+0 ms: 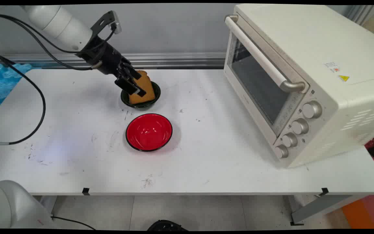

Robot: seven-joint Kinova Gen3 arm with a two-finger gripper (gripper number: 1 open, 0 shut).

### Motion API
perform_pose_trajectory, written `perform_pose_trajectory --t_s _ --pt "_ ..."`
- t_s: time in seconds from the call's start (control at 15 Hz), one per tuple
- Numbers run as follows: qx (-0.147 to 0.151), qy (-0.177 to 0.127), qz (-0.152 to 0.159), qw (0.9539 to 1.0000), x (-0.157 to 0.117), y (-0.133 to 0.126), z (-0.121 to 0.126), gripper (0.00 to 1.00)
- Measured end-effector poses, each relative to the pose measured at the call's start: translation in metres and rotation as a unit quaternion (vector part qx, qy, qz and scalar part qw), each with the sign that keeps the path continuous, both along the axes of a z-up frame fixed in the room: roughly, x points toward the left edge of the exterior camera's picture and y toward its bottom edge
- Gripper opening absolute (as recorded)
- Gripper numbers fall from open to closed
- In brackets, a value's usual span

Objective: Open the oven

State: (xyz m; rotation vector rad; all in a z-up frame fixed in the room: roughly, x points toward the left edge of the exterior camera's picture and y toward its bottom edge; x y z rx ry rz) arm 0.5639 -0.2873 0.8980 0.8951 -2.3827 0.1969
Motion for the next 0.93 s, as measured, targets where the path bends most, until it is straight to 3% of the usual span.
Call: perform_pose_trajectory --t_s 0.53,0.93 --pt "-0.01 -0.007 -0.011 0.9999 -0.012 -0.012 0.012 1.0" --pt "-0.024 0.0 -0.004 0.9997 -0.034 -0.035 0.029 1.0"
